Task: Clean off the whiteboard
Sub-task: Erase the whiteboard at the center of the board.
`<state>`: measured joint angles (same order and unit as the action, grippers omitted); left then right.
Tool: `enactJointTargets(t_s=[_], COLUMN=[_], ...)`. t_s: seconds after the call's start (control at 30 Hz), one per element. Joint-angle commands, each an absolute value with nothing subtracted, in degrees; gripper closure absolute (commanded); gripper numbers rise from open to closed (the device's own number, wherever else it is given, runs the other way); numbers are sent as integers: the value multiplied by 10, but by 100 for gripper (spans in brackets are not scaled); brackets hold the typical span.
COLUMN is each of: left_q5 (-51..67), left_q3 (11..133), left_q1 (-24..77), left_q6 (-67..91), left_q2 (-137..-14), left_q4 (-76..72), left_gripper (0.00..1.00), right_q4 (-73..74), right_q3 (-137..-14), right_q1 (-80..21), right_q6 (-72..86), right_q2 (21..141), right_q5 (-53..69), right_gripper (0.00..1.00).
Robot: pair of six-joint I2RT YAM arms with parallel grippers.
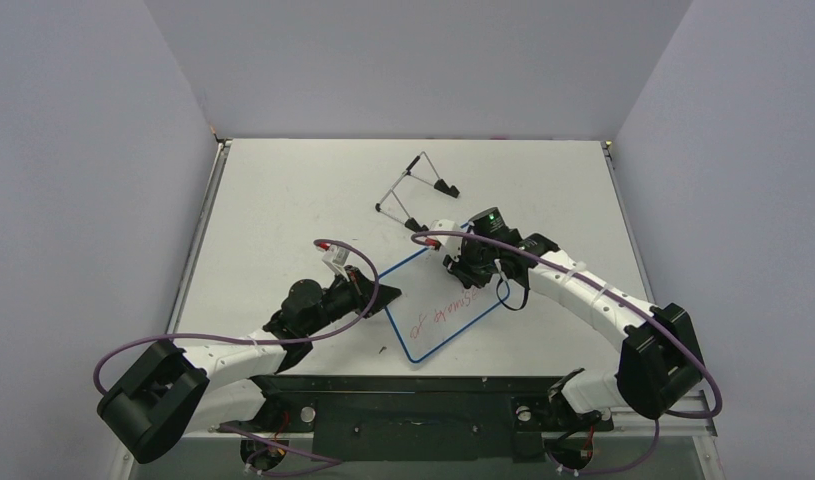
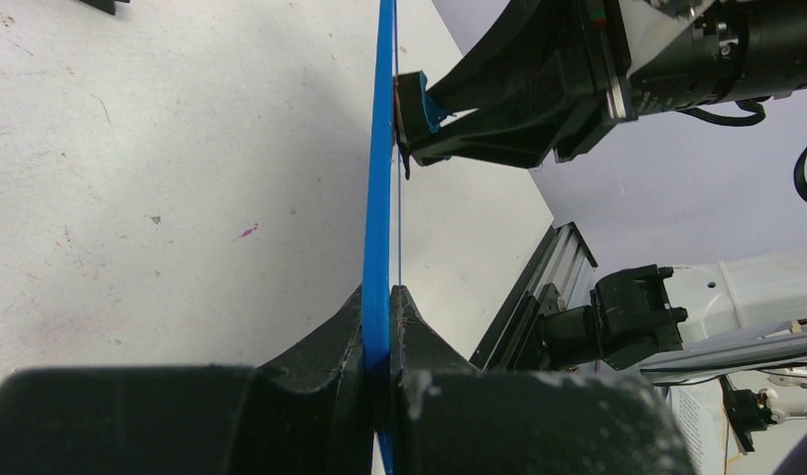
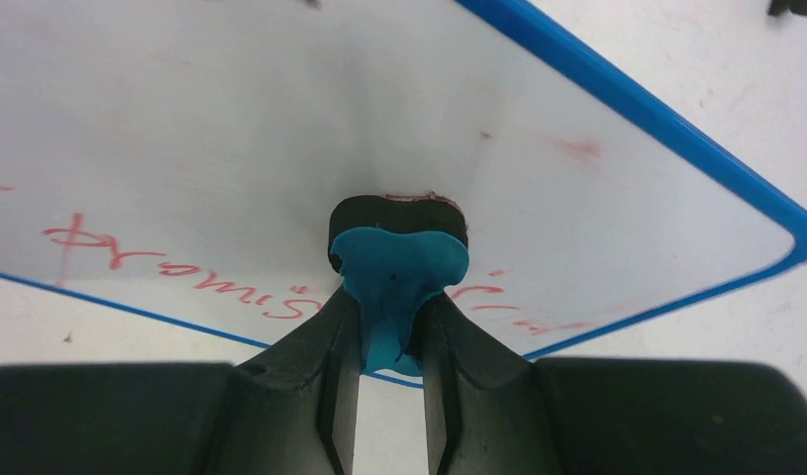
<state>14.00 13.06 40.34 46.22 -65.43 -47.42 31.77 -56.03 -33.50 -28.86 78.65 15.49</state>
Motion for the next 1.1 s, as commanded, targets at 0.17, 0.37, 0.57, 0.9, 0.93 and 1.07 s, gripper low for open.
enactJointTargets(t_s=[0.17, 0.37, 0.57, 0.9, 0.93, 1.07], left_q5=[209, 208, 215, 208, 208, 208], left_q3=[160, 154, 157, 150, 149, 148], left_q1=[415, 411, 412, 410, 409, 407], left_q6=[444, 444, 444, 441, 441, 440], left_q2=[-638, -623, -633, -613, -612, -614], left_q4=[-499, -492, -503, -488, -488, -489], left_gripper=[100, 100, 100, 100, 100, 100], right_q4=[347, 245, 230, 318, 302, 235], right_q3=[-545, -542, -522, -522, -522, -521], right_q1=[-339, -284, -257, -362, -353, -288], right_q6=[-388, -257, -262, -384, -352, -267], right_q2=[778, 770, 761, 774, 773, 766], right_q5=[210, 105, 143, 192, 156, 85], right_gripper=[100, 100, 100, 100, 100, 100])
